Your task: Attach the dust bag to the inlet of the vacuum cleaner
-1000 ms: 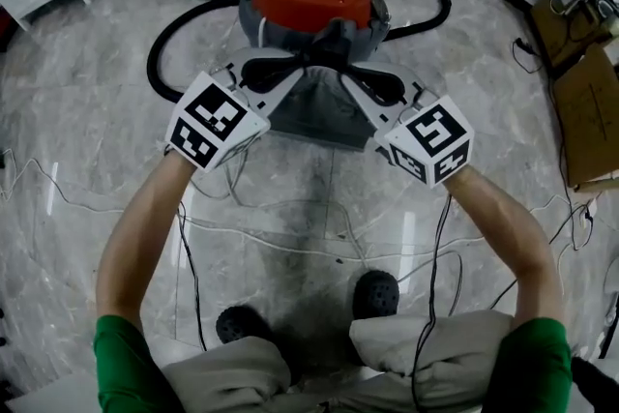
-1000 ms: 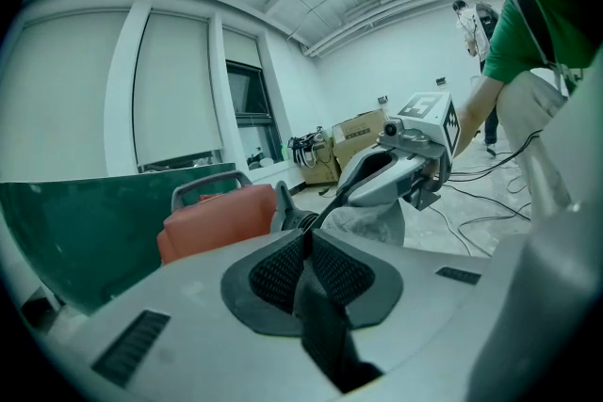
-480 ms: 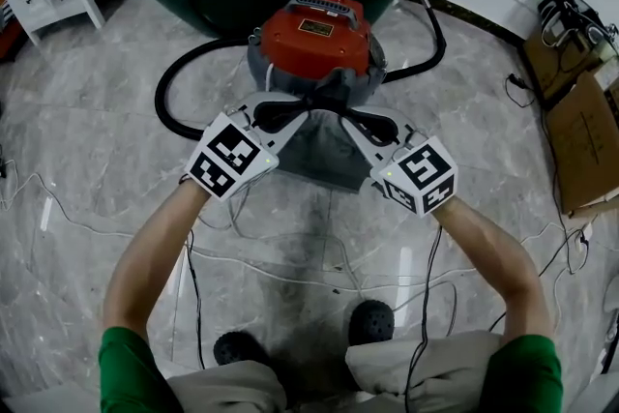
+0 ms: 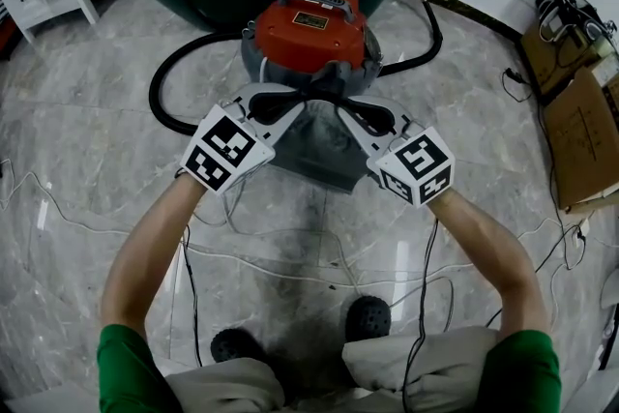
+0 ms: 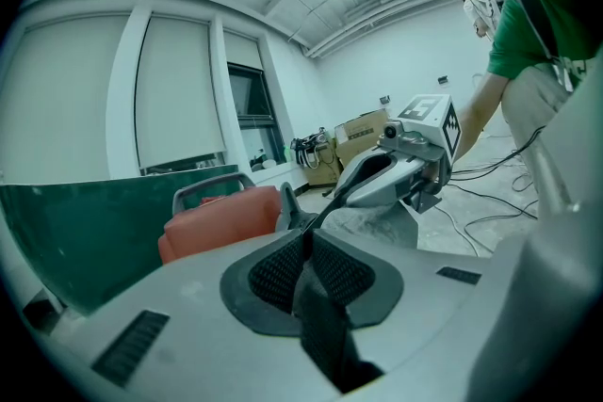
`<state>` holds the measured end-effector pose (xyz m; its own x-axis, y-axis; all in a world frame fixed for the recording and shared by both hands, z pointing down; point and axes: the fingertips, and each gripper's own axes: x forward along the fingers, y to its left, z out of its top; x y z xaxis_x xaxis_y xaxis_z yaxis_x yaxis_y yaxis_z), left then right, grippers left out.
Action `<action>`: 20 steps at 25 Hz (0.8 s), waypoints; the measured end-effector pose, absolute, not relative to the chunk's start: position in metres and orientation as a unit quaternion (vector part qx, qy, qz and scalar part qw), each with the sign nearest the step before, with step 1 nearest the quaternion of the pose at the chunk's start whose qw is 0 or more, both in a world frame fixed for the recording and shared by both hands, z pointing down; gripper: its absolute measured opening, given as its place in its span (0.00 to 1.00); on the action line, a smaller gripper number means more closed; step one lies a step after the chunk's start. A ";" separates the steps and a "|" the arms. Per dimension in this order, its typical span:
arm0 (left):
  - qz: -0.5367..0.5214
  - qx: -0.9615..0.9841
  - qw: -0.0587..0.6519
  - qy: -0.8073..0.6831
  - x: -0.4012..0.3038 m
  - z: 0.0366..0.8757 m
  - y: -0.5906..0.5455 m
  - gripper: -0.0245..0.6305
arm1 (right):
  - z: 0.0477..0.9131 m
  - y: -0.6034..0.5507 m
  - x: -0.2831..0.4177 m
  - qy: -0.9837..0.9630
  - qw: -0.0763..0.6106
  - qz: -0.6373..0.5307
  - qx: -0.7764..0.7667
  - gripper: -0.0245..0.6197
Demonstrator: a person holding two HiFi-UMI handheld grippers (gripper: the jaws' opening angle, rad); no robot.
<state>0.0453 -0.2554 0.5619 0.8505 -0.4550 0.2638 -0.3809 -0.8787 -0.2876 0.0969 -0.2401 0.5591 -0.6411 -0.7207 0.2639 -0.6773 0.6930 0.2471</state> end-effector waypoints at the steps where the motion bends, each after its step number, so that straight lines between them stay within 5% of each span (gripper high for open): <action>1: -0.164 -0.955 0.114 0.220 0.046 0.562 -0.257 0.09 | 0.559 -0.242 0.098 -0.904 0.172 -0.062 0.387 0.09; 20: -0.169 -0.953 0.111 0.228 0.051 0.566 -0.276 0.09 | 0.562 -0.261 0.104 -0.900 0.159 -0.052 0.402 0.09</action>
<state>0.0513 -0.2759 0.5657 0.8393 -0.4710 0.2716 -0.3961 -0.8719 -0.2881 0.1044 -0.2608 0.5624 -0.6268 -0.7402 0.2434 -0.7069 0.6716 0.2218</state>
